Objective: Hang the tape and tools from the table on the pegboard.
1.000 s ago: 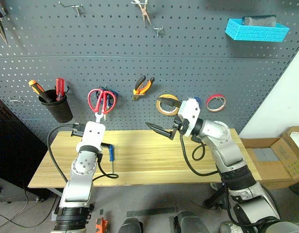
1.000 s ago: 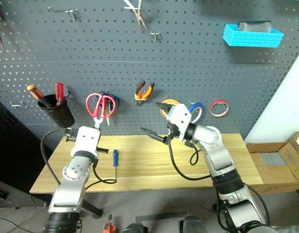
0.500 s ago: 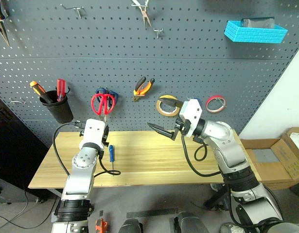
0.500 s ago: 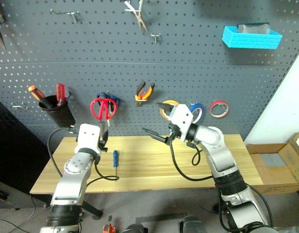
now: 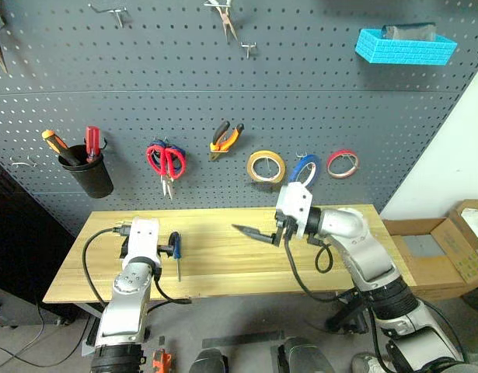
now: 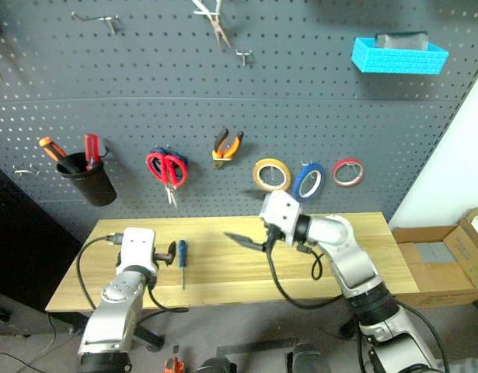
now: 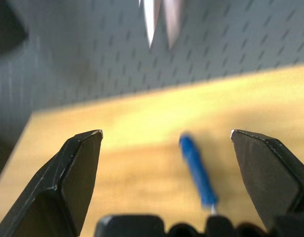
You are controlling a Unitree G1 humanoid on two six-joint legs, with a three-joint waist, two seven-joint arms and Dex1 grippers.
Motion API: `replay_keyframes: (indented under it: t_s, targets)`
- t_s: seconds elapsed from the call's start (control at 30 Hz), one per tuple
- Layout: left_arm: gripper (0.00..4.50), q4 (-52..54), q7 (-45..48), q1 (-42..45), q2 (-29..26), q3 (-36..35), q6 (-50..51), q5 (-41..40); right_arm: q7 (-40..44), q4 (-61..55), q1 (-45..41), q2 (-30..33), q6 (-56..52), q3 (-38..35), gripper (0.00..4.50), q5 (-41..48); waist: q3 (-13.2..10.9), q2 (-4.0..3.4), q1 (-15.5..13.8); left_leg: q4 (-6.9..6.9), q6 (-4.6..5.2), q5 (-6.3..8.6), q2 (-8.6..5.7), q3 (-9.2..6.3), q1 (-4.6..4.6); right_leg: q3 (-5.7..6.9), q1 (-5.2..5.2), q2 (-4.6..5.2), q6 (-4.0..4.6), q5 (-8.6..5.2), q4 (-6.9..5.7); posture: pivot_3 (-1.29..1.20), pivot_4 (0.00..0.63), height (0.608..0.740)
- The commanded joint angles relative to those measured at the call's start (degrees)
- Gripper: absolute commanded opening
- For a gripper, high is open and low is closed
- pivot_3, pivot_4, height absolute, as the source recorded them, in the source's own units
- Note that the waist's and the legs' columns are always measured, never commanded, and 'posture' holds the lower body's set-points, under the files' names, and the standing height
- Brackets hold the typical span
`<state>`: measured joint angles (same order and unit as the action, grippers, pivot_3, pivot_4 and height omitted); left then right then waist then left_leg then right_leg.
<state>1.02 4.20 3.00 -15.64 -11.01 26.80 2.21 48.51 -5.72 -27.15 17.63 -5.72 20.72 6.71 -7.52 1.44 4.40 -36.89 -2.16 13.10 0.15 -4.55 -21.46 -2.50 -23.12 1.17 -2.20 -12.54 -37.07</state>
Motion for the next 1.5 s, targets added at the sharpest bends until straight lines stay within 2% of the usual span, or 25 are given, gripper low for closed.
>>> replay_keyframes:
  t_s: [0.03,0.17,0.37,0.53,0.7,0.77,0.87,1.2,1.33,1.5]
  targets:
    - [4.46,-1.8,-0.3,2.3,0.3,-0.9,1.1,-1.3,0.7,-2.0,-2.0,-0.9,-0.4,1.4,4.5,-0.5,-1.1,-0.07,0.0,0.03,0.0,0.0,0.0,0.0,-0.04,0.0,-0.04,0.0,0.0,0.0,0.04,-0.07,0.183,0.74]
    - [4.46,-9.7,0.2,7.8,0.5,-0.1,-0.1,-1.8,0.9,-0.9,-7.1,-5.7,-6.1,2.7,4.5,1.1,-3.7,-0.07,0.2,-0.06,0.04,-0.03,0.1,0.01,-0.18,0.02,-0.18,-0.04,0.0,0.0,-0.04,-0.09,0.25,0.74]
    - [4.46,-18.4,1.6,13.4,-1.2,0.3,-3.3,-2.0,3.6,2.6,-9.0,-4.7,-2.9,3.7,4.5,-0.9,-6.1,0.15,0.2,0.04,-0.11,0.08,0.21,0.03,-0.52,0.08,-0.42,-0.07,-0.24,0.14,0.0,-0.1,0.302,0.74]
    - [4.46,-25.1,1.7,16.2,-1.7,0.1,-4.8,-2.7,4.4,2.0,-8.5,-3.6,-3.7,3.4,4.5,-0.4,-7.5,0.23,0.3,0.0,-0.22,0.18,0.34,0.06,-1.45,0.09,-1.28,-0.01,0.03,0.3,-0.06,-0.12,0.322,0.74]
    - [4.46,-30.3,2.7,17.3,-0.5,-0.3,-4.5,-4.8,4.0,1.0,-7.6,-3.1,-4.8,3.1,4.5,-0.4,-8.5,0.24,0.4,0.0,-0.23,0.21,0.38,0.06,-1.45,0.1,-1.26,0.01,0.0,0.28,-0.03,-0.14,0.332,0.74]
    - [4.46,-31.3,3.3,17.4,-0.3,-0.5,-4.3,-5.7,3.8,0.6,-7.4,-2.9,-5.0,3.1,4.5,-0.6,-8.8,0.17,0.5,-0.03,-0.24,0.21,0.35,0.1,-1.41,0.09,-1.23,0.0,-0.26,0.12,-0.01,-0.14,0.332,0.74]
    - [3.92,-30.7,4.1,17.4,-0.2,-0.3,-4.2,-6.3,3.6,0.0,-7.1,-2.8,-5.4,3.1,4.5,-0.7,-8.9,0.11,0.6,-0.06,-0.24,0.2,0.34,0.11,-1.34,0.09,-1.19,-0.02,-0.32,0.12,-0.03,-0.14,0.33,0.74]
    - [0.51,-30.5,2.6,18.7,-0.8,-1.5,-4.2,-7.0,3.2,2.2,-8.3,-3.9,-4.1,3.0,4.5,-1.1,-8.9,0.11,0.7,-0.04,-0.26,0.19,0.35,0.13,-1.33,0.08,-1.2,-0.11,-0.35,0.13,-0.01,-0.13,0.302,0.74]
    - [0.5,-26.6,2.6,17.2,-1.2,-0.3,-3.7,-6.2,2.9,3.8,-9.1,-4.4,-2.7,2.7,4.5,-1.5,-8.9,0.12,0.7,-0.03,-0.26,0.19,0.35,0.12,-1.34,0.09,-1.21,-0.11,-0.35,0.13,0.0,-0.12,0.273,0.74]
    - [0.5,-11.8,2.7,10.8,-2.0,3.5,-2.7,-3.2,1.4,3.7,-9.1,-4.8,-3.0,0.9,4.5,-0.7,-8.8,0.24,0.5,0.03,-0.29,0.19,0.41,0.1,-1.43,0.08,-1.28,-0.04,-0.33,0.15,0.04,-0.1,0.219,0.74]
